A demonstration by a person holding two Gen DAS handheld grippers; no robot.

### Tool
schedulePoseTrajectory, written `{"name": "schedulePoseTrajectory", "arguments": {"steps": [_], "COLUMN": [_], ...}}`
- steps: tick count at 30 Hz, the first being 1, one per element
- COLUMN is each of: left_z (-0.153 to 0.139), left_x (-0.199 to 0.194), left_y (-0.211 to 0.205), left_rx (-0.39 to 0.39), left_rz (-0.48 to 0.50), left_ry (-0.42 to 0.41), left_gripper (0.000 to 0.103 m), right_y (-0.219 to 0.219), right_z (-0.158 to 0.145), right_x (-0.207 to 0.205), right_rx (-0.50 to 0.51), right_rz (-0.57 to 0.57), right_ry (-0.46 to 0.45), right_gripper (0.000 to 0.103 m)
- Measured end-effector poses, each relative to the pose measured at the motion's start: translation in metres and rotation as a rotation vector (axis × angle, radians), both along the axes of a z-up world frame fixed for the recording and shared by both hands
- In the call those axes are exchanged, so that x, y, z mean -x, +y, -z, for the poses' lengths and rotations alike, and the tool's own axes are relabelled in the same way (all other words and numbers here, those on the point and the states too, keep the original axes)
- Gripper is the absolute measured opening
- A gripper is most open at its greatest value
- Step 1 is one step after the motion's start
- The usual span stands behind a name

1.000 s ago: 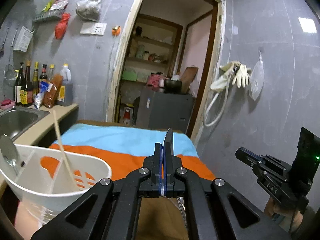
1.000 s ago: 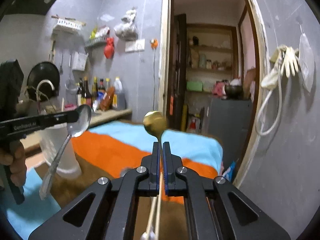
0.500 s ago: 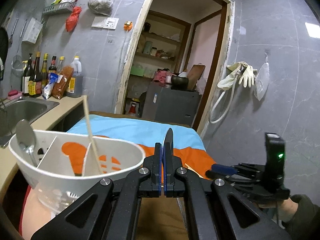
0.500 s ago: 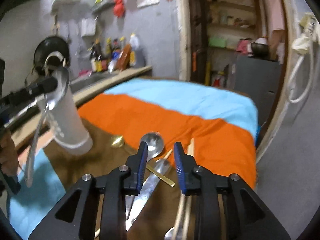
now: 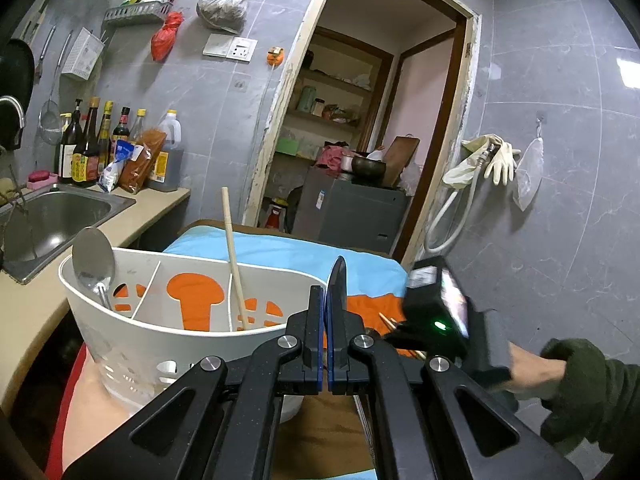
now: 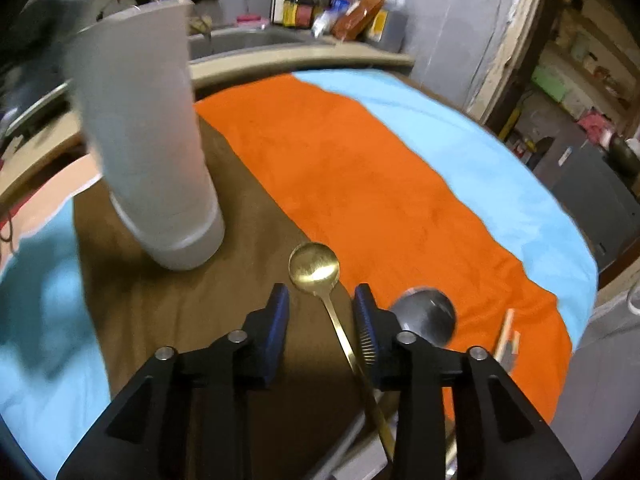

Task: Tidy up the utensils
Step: 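Drop the silver spoon into the white holder with the left gripper while the right gripper holds the gold spoon, then carry the gold spoon to the white holder and release it with the right gripper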

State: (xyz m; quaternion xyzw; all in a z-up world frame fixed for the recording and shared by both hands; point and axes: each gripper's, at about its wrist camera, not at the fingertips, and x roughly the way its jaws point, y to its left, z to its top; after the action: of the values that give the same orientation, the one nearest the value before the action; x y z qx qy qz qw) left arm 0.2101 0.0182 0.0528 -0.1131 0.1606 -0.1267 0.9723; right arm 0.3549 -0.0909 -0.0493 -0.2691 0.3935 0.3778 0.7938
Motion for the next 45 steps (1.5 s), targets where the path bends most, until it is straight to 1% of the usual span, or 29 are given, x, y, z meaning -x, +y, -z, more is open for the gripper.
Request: {"name": "schedulePoseTrajectory", "arguments": {"steps": [2,4,6,9,11,15,16,17,19,20,21,25,26,29,32,33,36,38,40,45], "left_z": [-0.001,-0.001,-0.002,-0.003,-0.005,-0.016,-0.019,-0.024,-0.032,-0.037,-0.043,-0.059,-0.064,-0.07,-0.075,-0.076,-0.074,-0.069,-0.064,-0.05], "left_x": [0.0,0.0,0.0,0.002,0.004,0.012,0.013,0.015,0.016,0.017,0.018,0.016,0.015,0.01,0.003,0.0,-0.004,-0.007,-0.011,-0.018], "left_y": [0.002,0.005,0.005,0.008,0.011,0.02,0.022,0.026,0.032,0.036,0.041,0.06,0.066,0.083,0.1,0.106,0.122,0.128,0.134,0.145], "left_rx": [0.003,0.006,0.006,0.007,0.011,0.029,0.033,0.037,0.038,0.035,0.032,0.011,0.006,-0.004,-0.016,-0.015,-0.026,-0.039,-0.057,-0.064], "left_rz": [0.0,0.002,0.002,0.003,0.001,-0.014,-0.019,-0.028,-0.047,-0.058,-0.078,-0.14,-0.162,-0.212,-0.277,-0.295,-0.351,-0.377,-0.407,-0.47], "left_ry": [0.001,0.003,0.003,-0.002,-0.012,-0.066,-0.078,-0.093,-0.125,-0.143,-0.164,-0.213,-0.223,-0.245,-0.27,-0.277,-0.303,-0.316,-0.325,-0.34], "left_gripper": [0.0,0.0,0.0,0.0,0.0,0.0,0.0,0.0,0.0,0.0,0.0,0.0,0.0,0.0,0.0,0.0,0.0,0.0,0.0,0.0], "right_y": [0.004,0.006,0.003,0.002,-0.001,-0.028,-0.031,-0.037,-0.042,-0.041,-0.041,-0.027,-0.021,-0.005,0.008,0.015,0.027,0.031,0.033,0.032], "right_z": [0.001,0.002,0.002,-0.003,-0.011,-0.048,-0.055,-0.069,-0.089,-0.096,-0.108,-0.139,-0.144,-0.158,-0.164,-0.165,-0.165,-0.162,-0.159,-0.145], "right_x": [-0.009,-0.015,-0.017,-0.012,-0.007,0.018,0.022,0.03,0.039,0.042,0.046,0.049,0.05,0.053,0.05,0.051,0.053,0.052,0.05,0.045], "right_rx": [-0.007,-0.026,-0.056,-0.067,-0.098,-0.334,-0.374,-0.449,-0.555,-0.59,-0.651,-0.795,-0.815,-0.927,-1.026,-1.059,-1.109,-1.149,-1.164,-1.171], "right_rz": [0.009,0.017,0.025,0.042,0.059,0.103,0.106,0.11,0.111,0.107,0.097,0.06,0.054,0.039,0.041,0.045,0.057,0.062,0.077,0.105], "right_ry": [0.018,0.046,0.07,0.054,0.033,-0.023,-0.038,-0.058,-0.081,-0.088,-0.096,-0.115,-0.122,-0.145,-0.158,-0.177,-0.231,-0.241,-0.247,-0.255], "right_gripper": [0.04,0.039,0.026,0.026,0.025,0.025,0.025,0.025,0.025,0.025,0.025,0.025,0.025,0.025,0.025,0.025,0.025,0.025,0.025,0.025]}}
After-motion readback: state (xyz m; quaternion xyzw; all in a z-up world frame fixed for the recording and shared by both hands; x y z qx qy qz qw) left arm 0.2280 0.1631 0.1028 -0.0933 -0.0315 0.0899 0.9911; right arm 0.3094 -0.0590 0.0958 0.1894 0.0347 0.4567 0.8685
